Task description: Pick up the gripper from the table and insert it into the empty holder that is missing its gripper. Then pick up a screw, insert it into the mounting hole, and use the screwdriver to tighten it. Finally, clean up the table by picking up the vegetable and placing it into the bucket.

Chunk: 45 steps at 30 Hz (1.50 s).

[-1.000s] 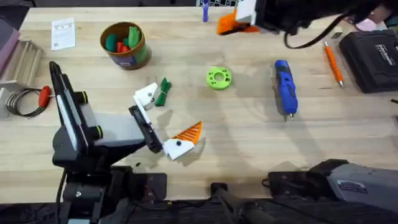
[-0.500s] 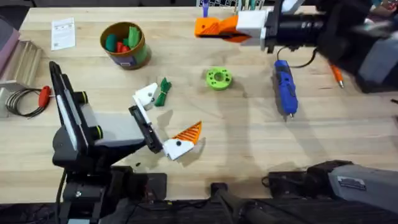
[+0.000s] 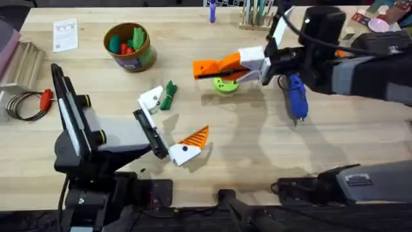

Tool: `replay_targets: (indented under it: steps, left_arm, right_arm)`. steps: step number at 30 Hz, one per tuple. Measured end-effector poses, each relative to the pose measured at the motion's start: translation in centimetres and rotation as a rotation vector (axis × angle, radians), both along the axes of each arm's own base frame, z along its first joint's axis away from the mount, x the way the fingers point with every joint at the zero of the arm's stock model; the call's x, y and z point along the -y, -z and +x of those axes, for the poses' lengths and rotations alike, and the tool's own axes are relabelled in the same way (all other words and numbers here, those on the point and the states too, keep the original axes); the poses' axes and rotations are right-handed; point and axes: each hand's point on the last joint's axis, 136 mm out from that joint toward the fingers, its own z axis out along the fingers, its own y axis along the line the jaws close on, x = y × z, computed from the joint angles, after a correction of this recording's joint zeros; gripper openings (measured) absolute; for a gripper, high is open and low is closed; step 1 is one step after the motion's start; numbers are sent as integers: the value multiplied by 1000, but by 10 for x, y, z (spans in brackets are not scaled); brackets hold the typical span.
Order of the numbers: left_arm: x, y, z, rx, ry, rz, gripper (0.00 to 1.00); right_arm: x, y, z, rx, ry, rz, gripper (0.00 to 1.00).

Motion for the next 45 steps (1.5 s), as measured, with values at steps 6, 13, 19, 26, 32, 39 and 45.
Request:
replay_targets:
  steps: [6, 13, 19, 26, 32, 39, 45]
  left_arm:
    - [0, 0, 0, 0, 0, 0, 986]
    - [0, 0, 0, 0, 0, 0, 986]
    - [0, 0, 0, 0, 0, 0, 985]
    - [0, 0, 0, 0, 0, 0, 985]
    - [0, 0, 0, 0, 0, 0, 985]
    - [0, 0, 0, 0, 0, 0, 985]
    - [0, 0, 0, 0, 0, 0, 985]
  right_arm:
    - [-10, 13, -17, -32, -141, 47, 9]
    - [-25, 21, -32, -54, -246, 64, 9]
    - [-42, 19, -37, -26, -310, 71, 9]
    - [-61, 9, -49, 57, -379, 91, 9]
    - [-62, 9, -50, 66, -384, 93, 9]
    - [-67, 11, -55, 64, -404, 93, 9]
    - [-72, 20, -47, 40, -405, 87, 9]
